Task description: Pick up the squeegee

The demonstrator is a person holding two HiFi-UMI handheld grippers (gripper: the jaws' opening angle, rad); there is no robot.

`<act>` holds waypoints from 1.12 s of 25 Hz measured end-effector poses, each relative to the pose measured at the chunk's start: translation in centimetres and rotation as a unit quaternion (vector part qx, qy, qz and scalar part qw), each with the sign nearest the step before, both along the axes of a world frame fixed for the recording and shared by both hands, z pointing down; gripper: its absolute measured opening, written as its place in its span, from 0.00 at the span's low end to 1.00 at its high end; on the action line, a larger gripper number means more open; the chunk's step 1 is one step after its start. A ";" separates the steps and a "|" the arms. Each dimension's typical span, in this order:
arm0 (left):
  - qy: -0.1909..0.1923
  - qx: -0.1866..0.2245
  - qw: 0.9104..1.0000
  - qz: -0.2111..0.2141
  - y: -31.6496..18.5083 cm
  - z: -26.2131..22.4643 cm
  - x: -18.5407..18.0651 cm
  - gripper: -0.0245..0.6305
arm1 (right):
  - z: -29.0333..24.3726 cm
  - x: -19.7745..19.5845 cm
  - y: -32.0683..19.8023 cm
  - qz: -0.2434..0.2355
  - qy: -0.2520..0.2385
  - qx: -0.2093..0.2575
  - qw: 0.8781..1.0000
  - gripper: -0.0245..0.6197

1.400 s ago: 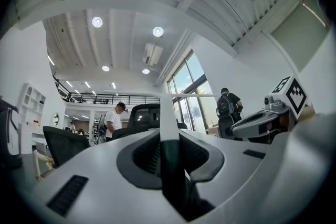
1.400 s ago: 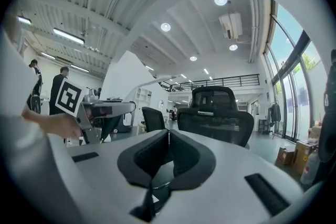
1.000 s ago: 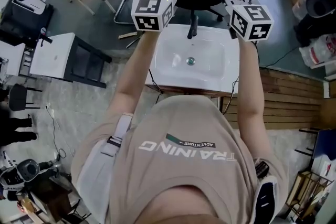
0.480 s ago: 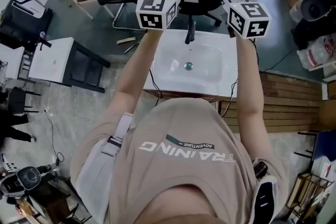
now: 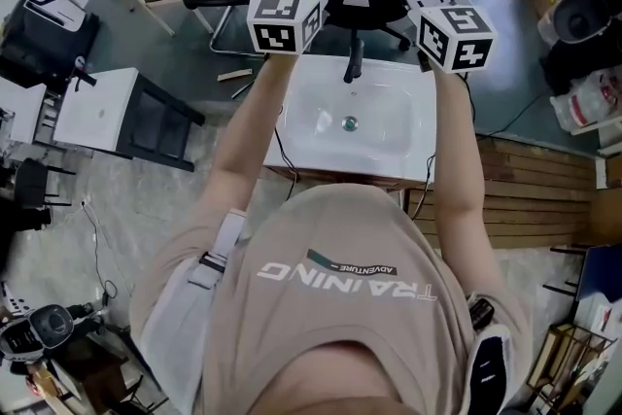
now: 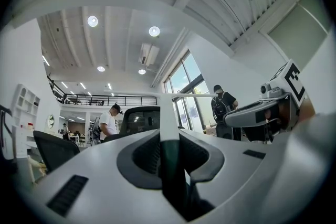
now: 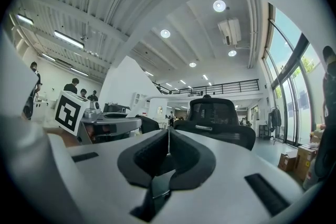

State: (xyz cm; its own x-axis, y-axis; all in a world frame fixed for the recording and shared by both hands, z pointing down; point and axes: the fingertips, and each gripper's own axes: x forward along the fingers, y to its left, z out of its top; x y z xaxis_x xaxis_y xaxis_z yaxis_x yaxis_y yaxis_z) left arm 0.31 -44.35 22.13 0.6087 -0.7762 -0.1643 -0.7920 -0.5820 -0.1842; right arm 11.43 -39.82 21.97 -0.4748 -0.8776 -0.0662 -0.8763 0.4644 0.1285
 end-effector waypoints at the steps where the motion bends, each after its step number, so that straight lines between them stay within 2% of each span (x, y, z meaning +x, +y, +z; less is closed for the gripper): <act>1: 0.000 -0.001 1.000 0.000 0.0 0.1 0.0 0.17 | 0.0 0.0 0.0 0.000 0.001 0.000 1.000 0.09; 28: -0.002 -0.006 1.000 0.001 0.2 0.9 -1.7 0.17 | 1.8 -0.4 0.2 0.006 0.011 -0.022 1.000 0.09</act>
State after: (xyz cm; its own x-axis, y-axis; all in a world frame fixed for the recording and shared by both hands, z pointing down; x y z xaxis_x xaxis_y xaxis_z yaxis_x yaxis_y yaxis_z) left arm -1.40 -44.11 23.01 0.6114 -0.7765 -0.1522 -0.7897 -0.5865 -0.1800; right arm 11.00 -39.57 23.76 -0.4645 -0.8854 -0.0174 -0.8793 0.4588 0.1278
